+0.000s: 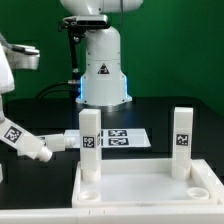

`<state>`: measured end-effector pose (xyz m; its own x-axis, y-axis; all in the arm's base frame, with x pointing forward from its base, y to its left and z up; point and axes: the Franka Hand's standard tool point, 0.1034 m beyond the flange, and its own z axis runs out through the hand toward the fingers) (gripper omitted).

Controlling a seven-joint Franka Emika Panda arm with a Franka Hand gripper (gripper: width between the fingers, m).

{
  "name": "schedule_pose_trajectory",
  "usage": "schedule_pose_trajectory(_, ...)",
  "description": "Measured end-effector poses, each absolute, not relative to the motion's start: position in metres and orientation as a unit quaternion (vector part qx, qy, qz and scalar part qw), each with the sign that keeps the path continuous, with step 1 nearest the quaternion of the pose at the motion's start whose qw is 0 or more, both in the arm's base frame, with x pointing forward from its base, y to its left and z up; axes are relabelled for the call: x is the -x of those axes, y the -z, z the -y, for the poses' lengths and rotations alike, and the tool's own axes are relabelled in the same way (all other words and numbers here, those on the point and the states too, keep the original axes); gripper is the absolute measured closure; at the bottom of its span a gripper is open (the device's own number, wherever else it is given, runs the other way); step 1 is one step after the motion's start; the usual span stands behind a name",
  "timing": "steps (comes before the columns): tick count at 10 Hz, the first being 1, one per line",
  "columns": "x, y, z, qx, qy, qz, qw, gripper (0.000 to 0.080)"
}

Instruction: Assemble desk

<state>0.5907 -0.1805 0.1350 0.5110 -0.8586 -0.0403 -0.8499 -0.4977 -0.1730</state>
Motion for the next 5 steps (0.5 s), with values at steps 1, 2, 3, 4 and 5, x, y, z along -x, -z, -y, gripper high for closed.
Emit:
schedule_pose_trajectory(1,-0.606,-0.149,0.168,0.868,0.038,-0.49,0.067,0.0514)
schedule_pose_trajectory(2,-0.636,-0.173,0.149,0.88,0.064,-0.466,0.058,0.0514)
schedule_pose_trajectory(3,-0.654,-0.188,0.129,0.884,0.082,-0.456,0.061,0.0514)
schedule_pose_trajectory(4,-0.663,-0.195,0.1,0.883,0.112,-0.453,0.049,0.0514)
schedule_pose_trajectory(5,-0.663,-0.192,0.07,0.887,0.131,-0.441,0.045,0.0514)
